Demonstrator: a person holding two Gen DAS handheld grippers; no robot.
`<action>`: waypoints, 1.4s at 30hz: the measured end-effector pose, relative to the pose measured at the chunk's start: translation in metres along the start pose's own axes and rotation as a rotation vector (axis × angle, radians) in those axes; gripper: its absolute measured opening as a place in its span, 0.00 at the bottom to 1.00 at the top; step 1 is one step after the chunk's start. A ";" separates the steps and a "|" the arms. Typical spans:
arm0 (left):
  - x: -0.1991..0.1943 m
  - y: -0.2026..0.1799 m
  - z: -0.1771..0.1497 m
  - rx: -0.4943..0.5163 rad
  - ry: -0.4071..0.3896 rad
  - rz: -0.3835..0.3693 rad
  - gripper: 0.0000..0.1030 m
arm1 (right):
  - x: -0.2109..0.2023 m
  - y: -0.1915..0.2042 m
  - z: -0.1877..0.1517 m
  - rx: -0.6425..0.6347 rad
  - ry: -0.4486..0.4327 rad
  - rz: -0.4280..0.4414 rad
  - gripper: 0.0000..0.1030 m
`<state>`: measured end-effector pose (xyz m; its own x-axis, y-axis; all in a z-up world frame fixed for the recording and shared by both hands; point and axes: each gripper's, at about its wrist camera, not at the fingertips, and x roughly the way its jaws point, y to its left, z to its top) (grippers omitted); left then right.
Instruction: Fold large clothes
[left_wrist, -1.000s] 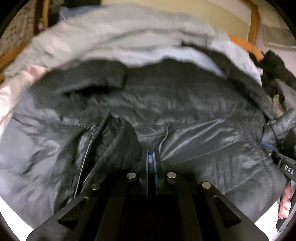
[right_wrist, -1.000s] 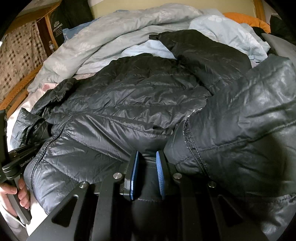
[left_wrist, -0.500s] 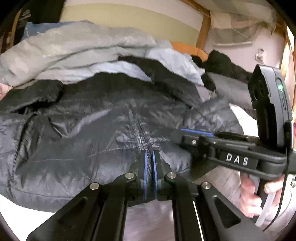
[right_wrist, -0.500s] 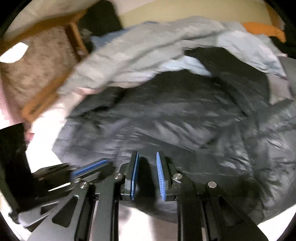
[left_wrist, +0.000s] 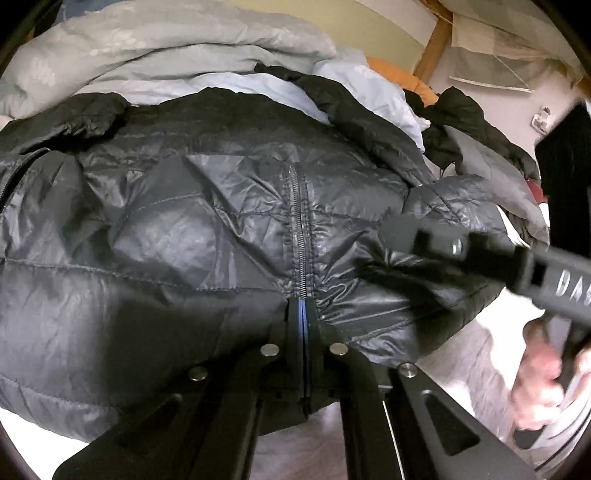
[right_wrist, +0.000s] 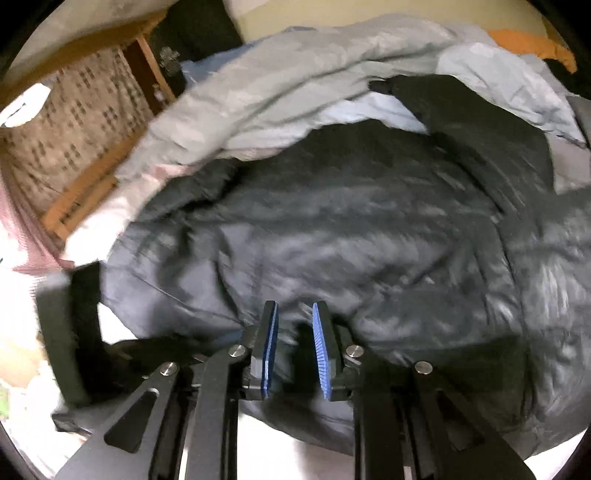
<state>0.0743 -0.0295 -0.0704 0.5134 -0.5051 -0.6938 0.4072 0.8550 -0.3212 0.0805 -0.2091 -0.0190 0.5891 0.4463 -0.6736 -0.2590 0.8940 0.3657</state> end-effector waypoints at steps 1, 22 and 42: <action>0.000 0.001 0.000 -0.004 0.000 -0.005 0.03 | 0.004 0.004 0.005 0.002 0.022 0.012 0.11; -0.016 0.011 -0.004 -0.057 -0.027 -0.044 0.03 | 0.085 -0.016 0.046 0.168 0.134 -0.049 0.08; -0.146 0.145 -0.074 -0.583 -0.246 0.224 0.75 | -0.102 -0.152 -0.095 0.591 -0.145 -0.039 0.80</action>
<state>0.0025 0.1769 -0.0630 0.7235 -0.2606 -0.6393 -0.1690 0.8310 -0.5300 -0.0129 -0.3867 -0.0671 0.6988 0.3661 -0.6146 0.2092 0.7170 0.6650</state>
